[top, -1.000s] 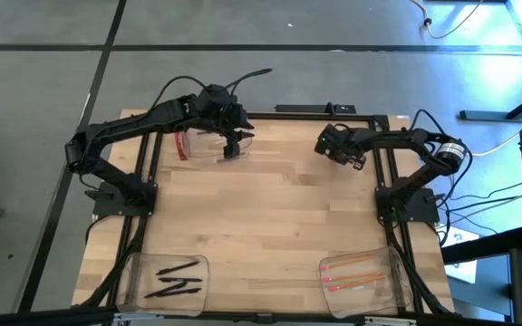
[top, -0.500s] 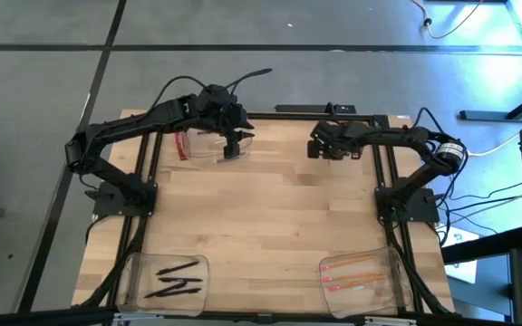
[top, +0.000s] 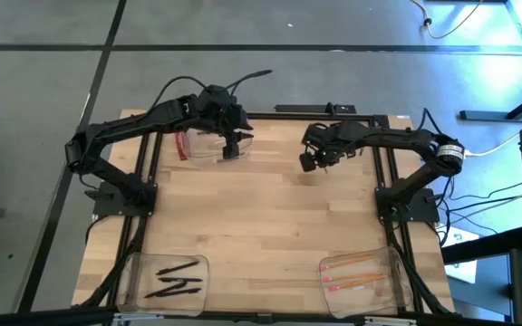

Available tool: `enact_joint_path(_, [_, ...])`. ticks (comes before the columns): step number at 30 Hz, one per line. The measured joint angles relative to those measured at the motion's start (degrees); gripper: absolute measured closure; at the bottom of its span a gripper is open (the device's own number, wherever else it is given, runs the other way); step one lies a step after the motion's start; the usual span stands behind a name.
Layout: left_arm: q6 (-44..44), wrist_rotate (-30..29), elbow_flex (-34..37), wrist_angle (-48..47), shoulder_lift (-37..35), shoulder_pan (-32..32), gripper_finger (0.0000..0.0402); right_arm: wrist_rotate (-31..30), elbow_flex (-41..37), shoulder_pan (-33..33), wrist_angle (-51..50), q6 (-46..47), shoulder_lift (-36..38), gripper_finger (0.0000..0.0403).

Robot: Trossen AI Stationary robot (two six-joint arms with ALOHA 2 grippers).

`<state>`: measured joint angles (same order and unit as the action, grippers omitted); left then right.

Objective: Sort crayons/erasers/pens/pencils in bins
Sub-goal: Put the yellow pencil into the bottom right transparent bin

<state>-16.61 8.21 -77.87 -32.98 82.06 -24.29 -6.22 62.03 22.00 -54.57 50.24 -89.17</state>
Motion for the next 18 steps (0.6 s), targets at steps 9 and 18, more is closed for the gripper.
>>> enact_joint_path(9, [0.0,-0.01,-0.02,-6.11,-0.69,0.0,0.0305,0.92,10.12,-8.06,-12.22,-5.37,0.07,0.0382])
enact_joint_path(18, [1.49,0.02,-0.02,-10.64,-6.31,0.39,0.0305,2.24,18.51,-17.3,-21.55,-8.88,0.13,0.0382])
